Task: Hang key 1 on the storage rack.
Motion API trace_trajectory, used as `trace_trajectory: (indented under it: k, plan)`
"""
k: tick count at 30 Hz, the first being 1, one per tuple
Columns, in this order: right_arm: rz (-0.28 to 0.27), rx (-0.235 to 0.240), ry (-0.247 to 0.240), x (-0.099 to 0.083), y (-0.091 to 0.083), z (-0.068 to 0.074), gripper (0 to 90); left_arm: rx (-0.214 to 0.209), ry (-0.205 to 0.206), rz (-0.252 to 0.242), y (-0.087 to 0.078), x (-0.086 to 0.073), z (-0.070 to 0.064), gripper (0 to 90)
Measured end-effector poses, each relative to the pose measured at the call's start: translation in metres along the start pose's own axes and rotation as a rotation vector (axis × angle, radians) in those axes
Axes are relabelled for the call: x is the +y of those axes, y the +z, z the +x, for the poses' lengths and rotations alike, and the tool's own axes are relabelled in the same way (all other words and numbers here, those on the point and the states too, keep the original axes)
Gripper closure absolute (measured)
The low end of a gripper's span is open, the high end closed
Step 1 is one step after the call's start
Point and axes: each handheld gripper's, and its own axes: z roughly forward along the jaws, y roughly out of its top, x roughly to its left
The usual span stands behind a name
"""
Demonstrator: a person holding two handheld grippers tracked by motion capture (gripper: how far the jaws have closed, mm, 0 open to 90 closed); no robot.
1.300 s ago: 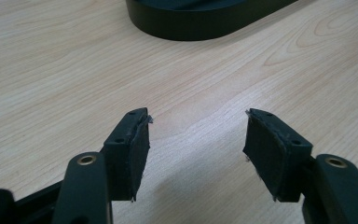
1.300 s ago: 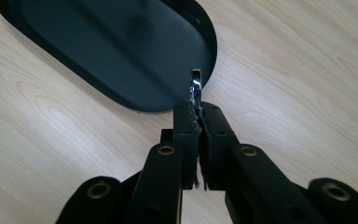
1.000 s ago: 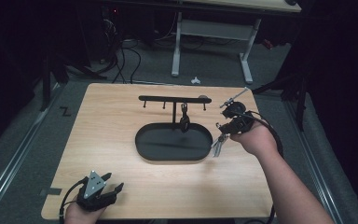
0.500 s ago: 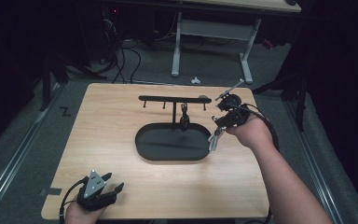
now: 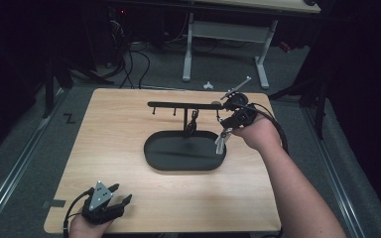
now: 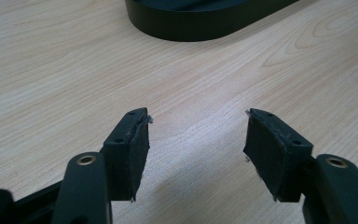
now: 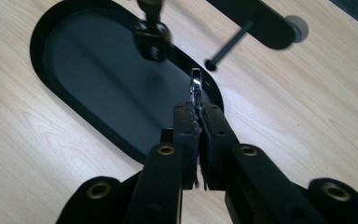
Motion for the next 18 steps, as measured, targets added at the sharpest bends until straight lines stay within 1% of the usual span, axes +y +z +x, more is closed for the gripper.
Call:
trace_trajectory:
  k: [3,6,8,9,12,15,17,18]
  plan:
    - [-0.005,0.001,-0.011,0.006,0.001,0.003,86.2,0.001,0.001,0.0,0.0,0.0,0.0,40.2]
    - [-0.004,0.007,0.003,0.009,0.004,0.001,86.2,0.0,0.001,-0.001,0.0,0.0,0.0,40.2]
    - [-0.003,0.011,0.023,0.01,0.006,0.0,86.2,0.0,0.0,-0.002,0.0,0.0,0.001,40.2]
    - [-0.005,0.012,0.016,0.01,0.008,-0.001,86.2,0.0,-0.001,-0.002,0.0,0.0,0.001,40.2]
    - [0.001,0.012,0.028,0.01,0.011,-0.003,86.2,0.0,-0.002,-0.002,-0.001,0.0,0.001,40.2]
    - [-0.007,0.012,0.037,0.01,0.012,-0.007,86.1,0.0,-0.001,-0.004,-0.001,0.0,0.001,40.2]
    - [-0.009,0.014,0.056,0.01,0.012,-0.011,86.1,-0.001,0.0,-0.003,-0.001,0.0,0.001,40.2]
    - [-0.011,0.015,0.051,0.01,0.013,-0.012,86.1,0.0,0.001,-0.002,-0.001,0.0,0.001,40.2]
